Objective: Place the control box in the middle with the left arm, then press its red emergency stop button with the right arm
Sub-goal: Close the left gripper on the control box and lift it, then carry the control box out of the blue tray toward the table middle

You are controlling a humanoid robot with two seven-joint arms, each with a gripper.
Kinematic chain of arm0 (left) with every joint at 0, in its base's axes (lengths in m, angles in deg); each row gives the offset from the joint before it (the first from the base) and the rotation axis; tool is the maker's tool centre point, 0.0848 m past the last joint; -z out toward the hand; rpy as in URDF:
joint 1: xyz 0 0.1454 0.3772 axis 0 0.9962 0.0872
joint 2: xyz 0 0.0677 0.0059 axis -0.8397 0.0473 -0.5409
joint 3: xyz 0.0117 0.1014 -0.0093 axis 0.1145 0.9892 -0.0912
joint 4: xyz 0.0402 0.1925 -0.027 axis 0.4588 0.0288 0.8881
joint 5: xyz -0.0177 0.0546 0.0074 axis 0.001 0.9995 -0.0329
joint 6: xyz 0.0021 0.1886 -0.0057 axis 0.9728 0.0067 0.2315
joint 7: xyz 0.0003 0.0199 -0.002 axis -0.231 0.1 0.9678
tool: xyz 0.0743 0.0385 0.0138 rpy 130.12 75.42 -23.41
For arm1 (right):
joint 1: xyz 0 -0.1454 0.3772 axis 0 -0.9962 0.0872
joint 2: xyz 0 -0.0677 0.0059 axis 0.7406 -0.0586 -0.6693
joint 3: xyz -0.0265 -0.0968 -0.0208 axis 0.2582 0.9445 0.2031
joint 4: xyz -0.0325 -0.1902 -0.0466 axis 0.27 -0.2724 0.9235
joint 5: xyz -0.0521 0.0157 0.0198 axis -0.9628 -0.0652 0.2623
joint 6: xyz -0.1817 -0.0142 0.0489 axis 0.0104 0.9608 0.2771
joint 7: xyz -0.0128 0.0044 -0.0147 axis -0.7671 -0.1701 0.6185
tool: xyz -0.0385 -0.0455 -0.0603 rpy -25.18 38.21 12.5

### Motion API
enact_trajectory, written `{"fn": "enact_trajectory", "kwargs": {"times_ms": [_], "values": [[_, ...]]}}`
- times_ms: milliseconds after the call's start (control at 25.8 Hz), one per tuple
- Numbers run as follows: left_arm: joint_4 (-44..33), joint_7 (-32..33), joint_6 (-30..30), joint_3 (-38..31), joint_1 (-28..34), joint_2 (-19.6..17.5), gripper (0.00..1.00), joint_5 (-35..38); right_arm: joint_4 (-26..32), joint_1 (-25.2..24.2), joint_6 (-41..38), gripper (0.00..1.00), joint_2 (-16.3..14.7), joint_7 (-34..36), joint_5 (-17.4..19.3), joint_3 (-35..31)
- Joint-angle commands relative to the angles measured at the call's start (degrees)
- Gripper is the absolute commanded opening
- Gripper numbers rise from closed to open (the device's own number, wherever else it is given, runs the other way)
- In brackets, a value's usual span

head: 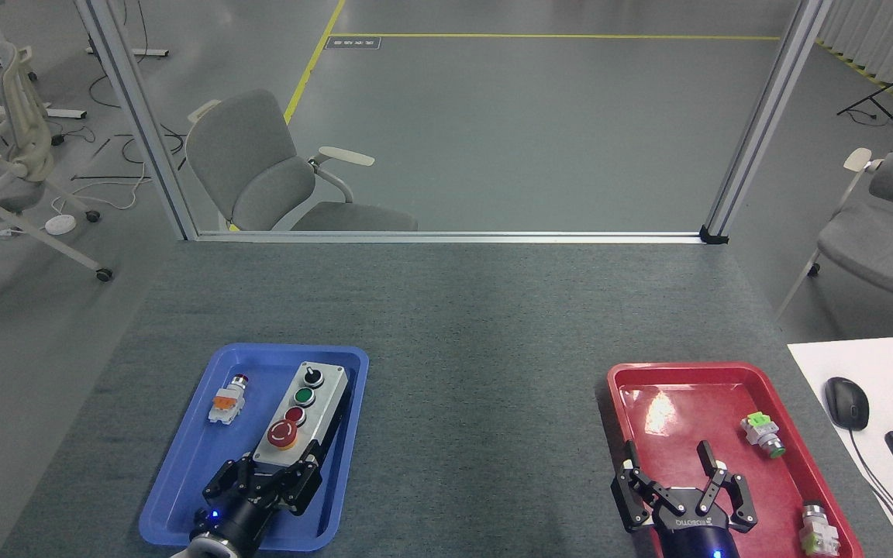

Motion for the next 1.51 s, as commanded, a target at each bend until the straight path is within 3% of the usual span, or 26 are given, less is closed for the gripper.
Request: {"fn": "enact_trajectory", "kwargs": {"times_ms": [0,310,619,890,1277,1471], "values": [[-2.88,-0.25,-1.1,-0.56,-0.23,-0.25,0.0,-0.05,0.02,0.0,-0.06,0.98,-0.04,-0.01,-0.06,-0.03],[-12.9,-0.08,-3.03,-0.12,1.35,-0.95,0.0,0.65,0.02,0.08,-0.15,0.98,-0.13,0.08,0.03,-0.03],[-12.29,0.01,-0.13,14.38,-0.15,1.25,0.0,0.83,0.02,0.0,-0.06,0.98,-0.31,0.08,0.11,-0.03],[-11.76,0.19,3.65,19.21,-2.7,3.62,0.0,0.74,0.02,0.0,-0.06,0.98,-0.31,0.08,0.11,-0.64],[-2.62,0.36,3.47,20.44,-5.77,13.2,0.0,0.74,0.02,0.0,-0.15,0.98,-0.31,0.08,0.11,-0.91],[3.18,-1.31,6.11,23.08,-10.25,13.81,0.0,-0.4,0.02,0.0,-0.24,0.98,-0.39,0.08,0.11,-1.0]]}}
